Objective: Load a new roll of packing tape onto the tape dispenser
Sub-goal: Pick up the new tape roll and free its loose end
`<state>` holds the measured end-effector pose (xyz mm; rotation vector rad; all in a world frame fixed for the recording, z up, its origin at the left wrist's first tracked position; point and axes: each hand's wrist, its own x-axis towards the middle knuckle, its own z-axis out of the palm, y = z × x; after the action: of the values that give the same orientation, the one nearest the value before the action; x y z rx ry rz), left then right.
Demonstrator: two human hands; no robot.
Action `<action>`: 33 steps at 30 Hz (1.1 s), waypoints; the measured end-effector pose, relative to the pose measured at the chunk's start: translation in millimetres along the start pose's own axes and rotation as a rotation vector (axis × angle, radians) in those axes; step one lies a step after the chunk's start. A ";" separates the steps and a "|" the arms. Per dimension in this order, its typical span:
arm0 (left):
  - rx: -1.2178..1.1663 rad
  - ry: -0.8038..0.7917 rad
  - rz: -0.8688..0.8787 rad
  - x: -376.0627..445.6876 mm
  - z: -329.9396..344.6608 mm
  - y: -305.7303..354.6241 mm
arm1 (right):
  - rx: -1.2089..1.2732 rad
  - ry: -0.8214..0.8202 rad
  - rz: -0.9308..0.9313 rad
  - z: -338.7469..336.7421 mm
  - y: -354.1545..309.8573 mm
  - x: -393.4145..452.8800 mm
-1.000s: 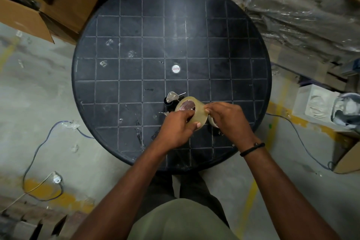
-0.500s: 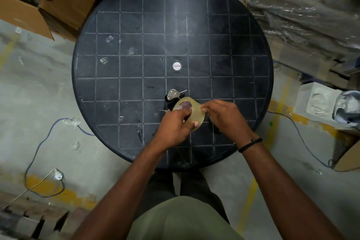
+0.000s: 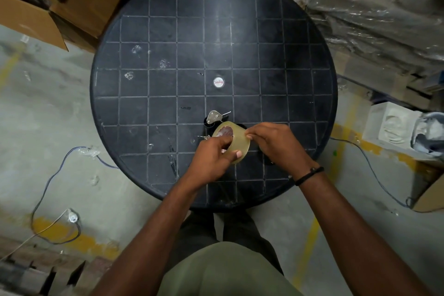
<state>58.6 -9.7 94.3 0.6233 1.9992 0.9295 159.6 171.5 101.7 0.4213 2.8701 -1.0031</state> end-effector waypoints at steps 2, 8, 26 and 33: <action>-0.032 0.008 -0.005 -0.6 -0.9 -0.2 | -0.006 0.005 -0.020 -0.5 0.5 1.4; -0.090 0.035 -0.015 -0.2 1.3 -1.9 | -0.062 0.030 -0.038 -2.1 -3.4 2.9; 0.123 0.035 0.051 1.9 -0.5 10.7 | -0.103 -0.012 -0.087 -16.0 2.3 -1.8; 0.181 0.035 0.104 3.3 5.6 12.1 | -0.254 -0.030 -0.163 -23.7 3.2 -4.3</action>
<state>62.6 2.2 100.2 0.8231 2.1146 0.8307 165.2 187.6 119.0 0.1537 2.9888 -0.6418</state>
